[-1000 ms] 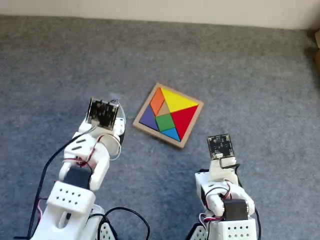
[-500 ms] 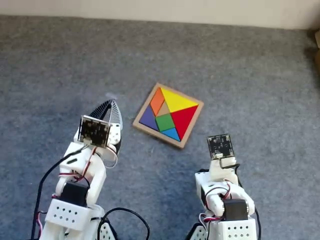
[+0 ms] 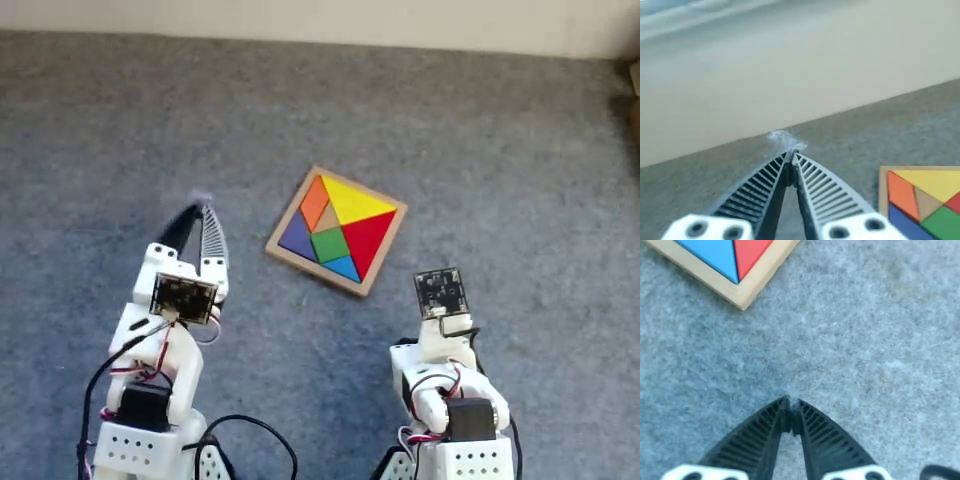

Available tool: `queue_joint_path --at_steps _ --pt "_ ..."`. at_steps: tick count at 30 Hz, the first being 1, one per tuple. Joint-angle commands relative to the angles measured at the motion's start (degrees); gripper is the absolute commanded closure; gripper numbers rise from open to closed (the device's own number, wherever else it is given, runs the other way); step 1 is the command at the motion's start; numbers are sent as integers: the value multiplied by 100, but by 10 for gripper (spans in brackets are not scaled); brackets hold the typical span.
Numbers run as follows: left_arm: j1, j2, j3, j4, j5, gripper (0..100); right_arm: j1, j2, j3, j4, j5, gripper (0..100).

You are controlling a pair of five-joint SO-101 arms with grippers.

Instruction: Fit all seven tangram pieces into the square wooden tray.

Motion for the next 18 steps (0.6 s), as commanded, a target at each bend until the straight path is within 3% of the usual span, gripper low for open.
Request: queue_joint_path --at_steps 1,11,18 --pt "-374 -207 119 440 -35 995 66 -180 822 57 -26 981" --pt "-382 -198 119 2470 -35 995 66 -154 804 57 -26 981" --pt "-382 -198 119 4404 -44 995 48 -145 787 48 -35 981"
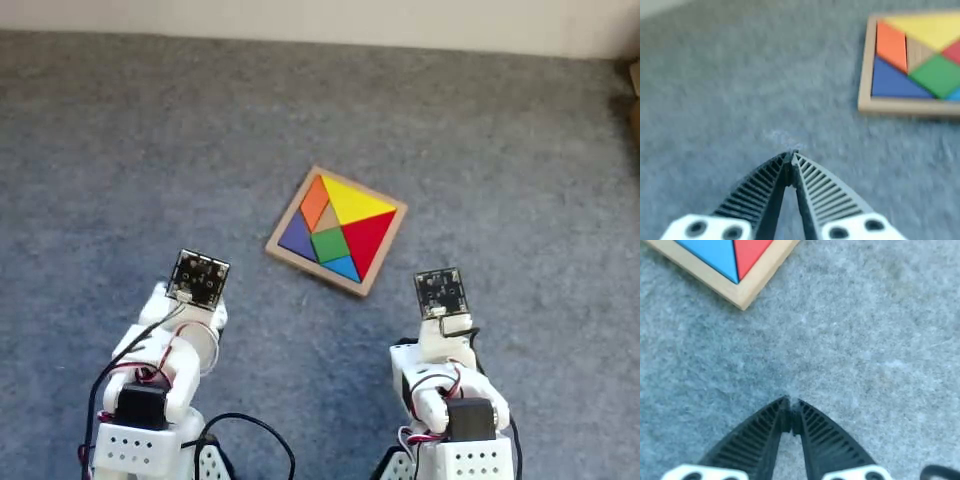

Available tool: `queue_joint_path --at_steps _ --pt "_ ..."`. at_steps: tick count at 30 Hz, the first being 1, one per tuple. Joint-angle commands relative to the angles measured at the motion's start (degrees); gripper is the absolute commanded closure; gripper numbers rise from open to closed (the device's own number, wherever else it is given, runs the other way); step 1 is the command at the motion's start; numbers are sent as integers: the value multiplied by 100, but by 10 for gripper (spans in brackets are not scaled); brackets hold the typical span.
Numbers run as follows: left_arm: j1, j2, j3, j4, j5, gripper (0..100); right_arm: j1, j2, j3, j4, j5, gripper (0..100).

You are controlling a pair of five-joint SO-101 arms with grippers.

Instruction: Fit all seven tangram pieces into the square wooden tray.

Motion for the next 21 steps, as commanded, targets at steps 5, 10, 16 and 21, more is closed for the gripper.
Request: queue_joint_path --at_steps 5,10,16,21 --pt "-84 -189 110 1644 -53 995 48 -145 787 48 -35 981" --pt "-84 -189 110 1776 -62 995 48 -145 787 48 -35 981" --pt "-84 -180 110 2215 -62 995 48 -145 787 48 -35 981" --pt "-92 -180 110 2215 -62 995 48 -145 787 48 -35 981"
